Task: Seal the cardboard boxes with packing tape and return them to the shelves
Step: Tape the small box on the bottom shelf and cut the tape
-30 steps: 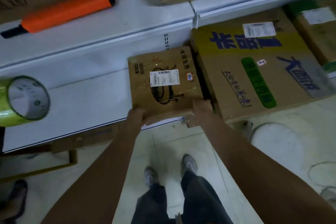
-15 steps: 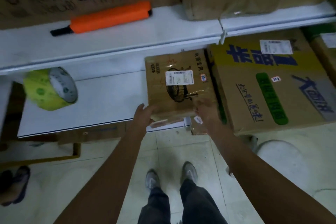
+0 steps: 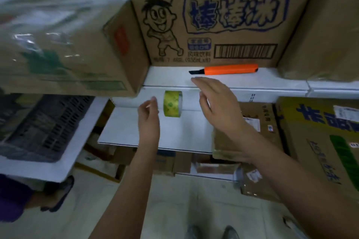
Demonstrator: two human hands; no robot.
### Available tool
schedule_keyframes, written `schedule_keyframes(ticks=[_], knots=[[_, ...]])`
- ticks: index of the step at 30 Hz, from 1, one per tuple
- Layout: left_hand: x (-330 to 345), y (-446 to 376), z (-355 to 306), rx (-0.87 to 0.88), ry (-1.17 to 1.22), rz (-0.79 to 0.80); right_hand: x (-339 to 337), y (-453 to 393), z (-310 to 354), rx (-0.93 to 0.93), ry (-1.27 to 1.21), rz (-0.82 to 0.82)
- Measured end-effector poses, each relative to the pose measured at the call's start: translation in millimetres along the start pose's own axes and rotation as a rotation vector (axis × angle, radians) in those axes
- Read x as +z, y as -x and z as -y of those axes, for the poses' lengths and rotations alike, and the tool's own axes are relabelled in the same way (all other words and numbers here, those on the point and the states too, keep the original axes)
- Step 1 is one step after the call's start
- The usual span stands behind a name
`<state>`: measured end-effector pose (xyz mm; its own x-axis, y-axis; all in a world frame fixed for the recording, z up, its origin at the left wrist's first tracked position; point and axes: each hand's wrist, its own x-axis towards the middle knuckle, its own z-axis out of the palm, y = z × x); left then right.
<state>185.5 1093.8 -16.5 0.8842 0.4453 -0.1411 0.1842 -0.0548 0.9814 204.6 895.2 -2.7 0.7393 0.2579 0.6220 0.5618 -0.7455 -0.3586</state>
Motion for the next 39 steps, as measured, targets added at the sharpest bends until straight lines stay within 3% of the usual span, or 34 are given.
schedule_keyframes(ticks=[2, 5, 14, 18, 39], knots=[[4, -11, -10, -0.039, -0.017, 0.156, 10, -1, -12, -0.005, 0.159, 0.091], [6, -26, -20, -0.066, -0.020, 0.267, 16, 3, -17, -0.007, 0.313, 0.174], [15, -43, -19, -0.144, 0.076, 0.499, 25, 1, -5, 0.031, 0.321, 0.006], [18, -47, -14, -0.163, 0.261, 0.627, 32, 2, -13, -0.004, 0.349, -0.041], [8, -45, -16, -0.127, 0.221, 0.700, 34, 2, -14, 0.002, 0.389, -0.042]])
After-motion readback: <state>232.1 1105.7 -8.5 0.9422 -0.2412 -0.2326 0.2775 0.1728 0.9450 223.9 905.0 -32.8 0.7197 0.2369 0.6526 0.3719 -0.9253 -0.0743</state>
